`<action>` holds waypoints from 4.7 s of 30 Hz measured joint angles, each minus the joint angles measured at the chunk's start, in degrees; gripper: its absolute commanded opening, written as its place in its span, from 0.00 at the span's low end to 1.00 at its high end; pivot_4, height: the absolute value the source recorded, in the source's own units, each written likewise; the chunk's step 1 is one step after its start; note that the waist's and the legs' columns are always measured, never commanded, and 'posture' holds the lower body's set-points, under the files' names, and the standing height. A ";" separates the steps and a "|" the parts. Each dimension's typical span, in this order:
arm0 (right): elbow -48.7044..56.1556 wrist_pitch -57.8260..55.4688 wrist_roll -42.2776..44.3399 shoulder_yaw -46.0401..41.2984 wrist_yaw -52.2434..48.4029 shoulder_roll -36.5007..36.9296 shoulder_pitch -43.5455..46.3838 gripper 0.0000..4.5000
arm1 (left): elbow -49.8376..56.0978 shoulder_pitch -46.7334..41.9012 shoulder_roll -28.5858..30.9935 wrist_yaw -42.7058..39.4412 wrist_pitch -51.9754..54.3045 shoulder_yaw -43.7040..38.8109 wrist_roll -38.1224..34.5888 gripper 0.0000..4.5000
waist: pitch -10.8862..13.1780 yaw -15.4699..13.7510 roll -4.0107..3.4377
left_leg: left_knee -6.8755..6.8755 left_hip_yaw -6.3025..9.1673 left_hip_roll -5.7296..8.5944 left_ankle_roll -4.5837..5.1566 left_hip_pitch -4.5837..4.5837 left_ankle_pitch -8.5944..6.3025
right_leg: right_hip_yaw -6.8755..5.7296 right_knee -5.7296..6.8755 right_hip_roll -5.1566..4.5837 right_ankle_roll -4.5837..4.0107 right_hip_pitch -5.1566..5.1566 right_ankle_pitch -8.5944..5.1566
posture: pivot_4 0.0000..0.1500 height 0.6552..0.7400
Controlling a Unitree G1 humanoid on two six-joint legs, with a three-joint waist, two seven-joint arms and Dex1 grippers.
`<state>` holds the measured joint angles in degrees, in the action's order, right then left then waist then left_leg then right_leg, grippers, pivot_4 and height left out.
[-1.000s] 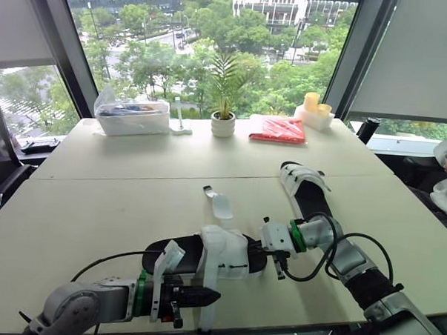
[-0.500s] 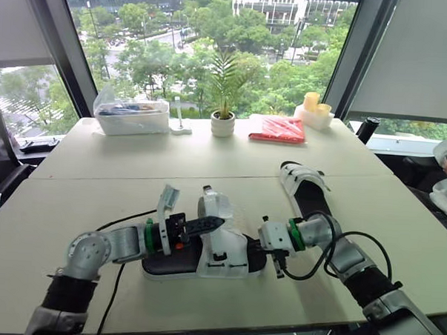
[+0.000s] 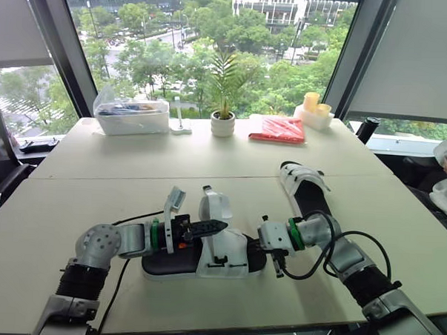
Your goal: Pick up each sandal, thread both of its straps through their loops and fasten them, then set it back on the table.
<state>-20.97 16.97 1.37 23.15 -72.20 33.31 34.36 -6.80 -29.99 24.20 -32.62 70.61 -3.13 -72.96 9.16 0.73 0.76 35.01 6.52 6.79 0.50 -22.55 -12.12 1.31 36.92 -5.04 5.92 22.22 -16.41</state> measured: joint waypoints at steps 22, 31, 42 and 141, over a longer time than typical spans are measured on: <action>0.32 -0.01 0.00 -0.04 0.31 0.01 -0.25 0.00 | 2.53 -0.53 -0.63 -2.48 2.67 -0.49 6.55 0.01 | 0.03 0.03 0.04 | -0.07 0.00 0.00 -0.01 -0.02 -0.01 | 0.00 -0.10 -0.01 0.00 0.00 0.00 | 1.00 1.00; 0.55 -0.01 0.00 -0.06 0.30 0.01 -0.33 0.00 | 2.49 -0.45 0.56 -6.31 2.58 -0.50 9.82 0.01 | 0.03 0.06 0.04 | -0.20 0.01 -0.01 -0.01 -0.02 -0.01 | 0.00 -0.24 0.00 0.00 0.02 0.00 | 1.00 1.00; 0.85 -0.07 0.00 -0.04 0.29 0.01 -0.42 0.00 | 2.38 0.37 0.07 -9.62 -0.32 -0.30 14.56 0.01 | 0.03 0.07 0.04 | -0.35 0.01 -0.04 -0.01 -0.02 -0.01 | -0.02 -0.41 0.00 -0.03 0.01 0.03 | 1.00 1.00; 2.93 -1.40 0.00 0.03 0.79 -0.48 -0.94 0.00 | 26.52 27.12 17.21 -34.18 -41.63 13.38 43.72 0.86 | 0.20 -0.07 0.03 | -0.98 -0.31 -0.58 -0.05 -0.52 0.01 | -0.40 -0.94 -0.02 -0.47 0.51 0.28 | 1.00 1.00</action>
<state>-18.03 15.57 1.37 23.17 -71.41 32.83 33.42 19.71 -2.87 41.41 -66.80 28.98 10.26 -29.24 9.36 0.66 0.79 34.03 6.21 6.20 0.45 -23.06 -12.11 0.91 35.98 -5.06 5.44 22.74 -16.13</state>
